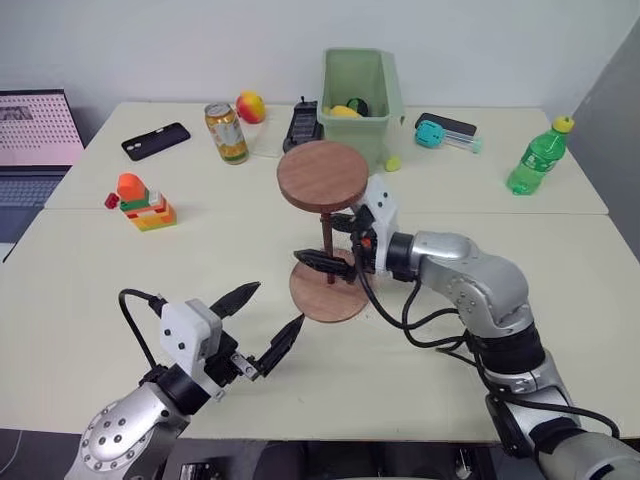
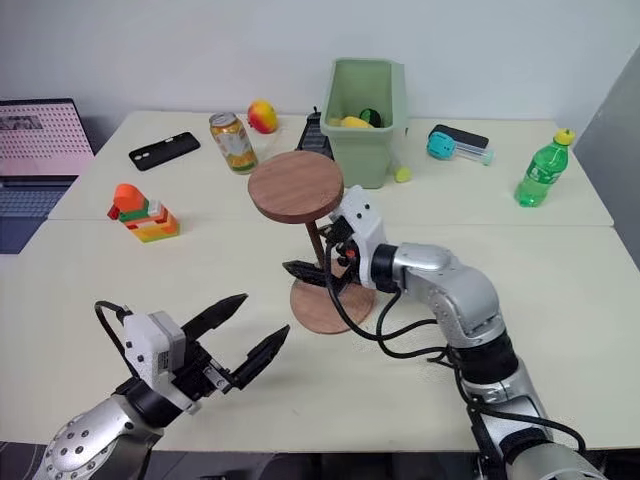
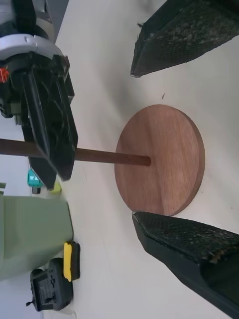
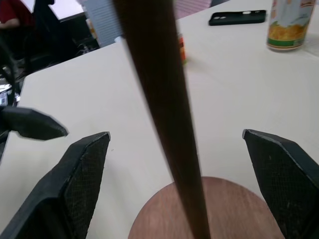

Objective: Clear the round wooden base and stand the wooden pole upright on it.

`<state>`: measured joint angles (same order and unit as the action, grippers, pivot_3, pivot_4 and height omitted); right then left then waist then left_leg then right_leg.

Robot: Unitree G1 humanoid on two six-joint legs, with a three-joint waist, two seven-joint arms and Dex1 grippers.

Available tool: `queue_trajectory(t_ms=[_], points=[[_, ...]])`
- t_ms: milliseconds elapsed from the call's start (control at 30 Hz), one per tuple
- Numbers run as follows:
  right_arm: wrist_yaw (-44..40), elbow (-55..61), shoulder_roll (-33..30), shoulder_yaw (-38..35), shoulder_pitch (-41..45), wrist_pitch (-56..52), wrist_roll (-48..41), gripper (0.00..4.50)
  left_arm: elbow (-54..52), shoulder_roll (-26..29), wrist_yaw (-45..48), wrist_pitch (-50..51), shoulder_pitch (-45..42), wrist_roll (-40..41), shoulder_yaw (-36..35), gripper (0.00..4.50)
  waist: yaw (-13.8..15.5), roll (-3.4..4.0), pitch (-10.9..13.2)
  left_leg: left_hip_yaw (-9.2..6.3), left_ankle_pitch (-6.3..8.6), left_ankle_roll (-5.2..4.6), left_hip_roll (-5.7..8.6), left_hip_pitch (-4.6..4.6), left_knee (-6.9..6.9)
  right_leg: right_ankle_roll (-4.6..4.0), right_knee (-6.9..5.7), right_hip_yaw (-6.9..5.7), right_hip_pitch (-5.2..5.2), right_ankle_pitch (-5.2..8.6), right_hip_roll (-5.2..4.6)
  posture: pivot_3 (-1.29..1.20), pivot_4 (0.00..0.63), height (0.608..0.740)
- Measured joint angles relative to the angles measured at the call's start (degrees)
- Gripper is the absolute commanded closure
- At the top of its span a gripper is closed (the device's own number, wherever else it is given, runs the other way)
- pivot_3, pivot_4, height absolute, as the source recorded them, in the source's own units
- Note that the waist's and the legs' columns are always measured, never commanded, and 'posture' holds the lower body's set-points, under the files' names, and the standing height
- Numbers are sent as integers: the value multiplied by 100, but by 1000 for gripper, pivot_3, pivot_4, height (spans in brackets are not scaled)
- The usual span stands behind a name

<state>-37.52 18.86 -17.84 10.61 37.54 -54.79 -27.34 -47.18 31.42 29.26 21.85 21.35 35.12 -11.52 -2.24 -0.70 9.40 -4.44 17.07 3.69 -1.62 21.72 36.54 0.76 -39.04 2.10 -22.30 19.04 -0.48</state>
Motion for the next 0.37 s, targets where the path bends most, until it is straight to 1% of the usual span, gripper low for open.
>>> queue_trajectory(t_ms=[67, 133, 167, 233, 333, 367], points=[[-105, 112, -270, -97, -163, -99, -101, 22, 204, 174, 42, 163, -196, 139, -214, 0, 36, 1, 2, -7, 1, -2, 0, 4, 15, 0, -3, -9, 4, 0, 4, 0, 150, 740], [-267, 177, -682, -168, -437, -95, -127, 22, 629, 554, 155, 501, -664, 367, -376, 0, 74, 4, 8, -11, 1, -2, 5, 9, 33, 0, -9, -28, 10, 0, 4, 0, 150, 740], [-307, 178, -756, -202, -525, -95, -127, 22, 779, 637, 161, 608, -743, 427, -520, 0, 62, 2, 10, -12, 1, -2, 1, 9, 35, 3, -8, -22, 10, -4, 6, 0, 150, 740], [-456, 253, -1119, -299, -812, -4, -143, 22, 1433, 1122, 372, 1110, -1441, 652, -530, 0, 57, 2, 16, -11, 1, -2, 9, 10, 42, 7, -16, -21, 11, -6, 9, 0, 150, 740], [-832, 299, -1533, -450, -1102, 258, -192, 22, 2339, 1784, 720, 1465, -2403, 634, -524, 0, 60, -6, 28, -12, 0, -2, 12, 9, 45, 7, -15, -25, 12, -9, 32, 0, 150, 740], [-1087, 297, -1772, -550, -1237, 422, -259, 22, 2669, 2008, 991, 1570, -2795, 633, -416, 0, 58, -5, 32, -8, 0, -2, 17, 10, 45, 7, -16, -23, 11, -9, 33, 0, 150, 740]])
